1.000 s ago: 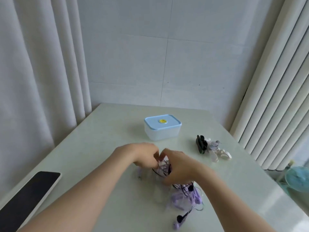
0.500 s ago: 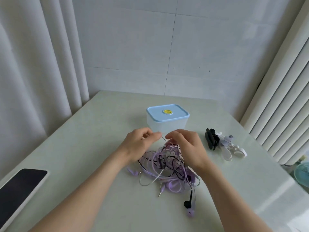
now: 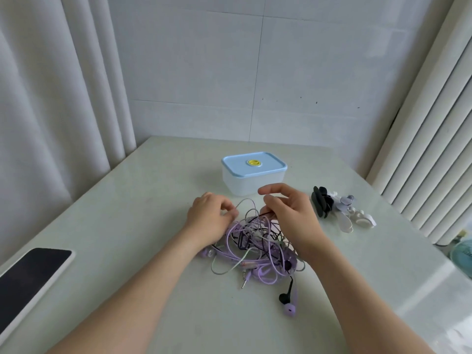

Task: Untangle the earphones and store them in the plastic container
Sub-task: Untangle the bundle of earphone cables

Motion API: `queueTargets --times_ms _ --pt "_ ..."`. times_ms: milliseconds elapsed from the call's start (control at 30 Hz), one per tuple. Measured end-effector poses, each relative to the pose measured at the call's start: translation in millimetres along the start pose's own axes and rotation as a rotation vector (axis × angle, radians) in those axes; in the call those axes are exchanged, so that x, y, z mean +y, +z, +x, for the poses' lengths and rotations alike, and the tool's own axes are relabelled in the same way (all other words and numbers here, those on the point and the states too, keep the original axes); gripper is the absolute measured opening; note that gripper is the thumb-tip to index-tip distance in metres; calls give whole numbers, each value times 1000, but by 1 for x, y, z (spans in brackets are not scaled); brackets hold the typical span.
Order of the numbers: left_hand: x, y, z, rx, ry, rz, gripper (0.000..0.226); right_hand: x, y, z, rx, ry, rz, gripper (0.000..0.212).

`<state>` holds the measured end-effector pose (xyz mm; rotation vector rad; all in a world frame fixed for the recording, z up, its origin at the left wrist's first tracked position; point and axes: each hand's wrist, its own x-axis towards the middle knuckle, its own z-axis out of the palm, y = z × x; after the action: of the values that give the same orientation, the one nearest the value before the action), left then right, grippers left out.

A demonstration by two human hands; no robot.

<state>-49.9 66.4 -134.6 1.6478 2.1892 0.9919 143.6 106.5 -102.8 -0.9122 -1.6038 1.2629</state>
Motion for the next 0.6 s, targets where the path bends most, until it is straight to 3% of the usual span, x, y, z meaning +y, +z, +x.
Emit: queueTargets --times_ms 100,233,333,467,600 --pt "1 -7 -1 121 -17 -157 16 0 0 1 64 -27 -10 20" --pt "1 -17 -1 252 -110 -569 12 4 -1 4 144 -93 -159 23" --pt "9 -22 -4 181 -109 -900 10 4 2 2 57 -61 -305 27" --pt "18 -30 -8 104 -58 -1125 13 3 6 0 65 16 -487 26" --pt "20 -38 -10 22 -74 -1365 14 -4 4 -3 -55 140 -329 12"
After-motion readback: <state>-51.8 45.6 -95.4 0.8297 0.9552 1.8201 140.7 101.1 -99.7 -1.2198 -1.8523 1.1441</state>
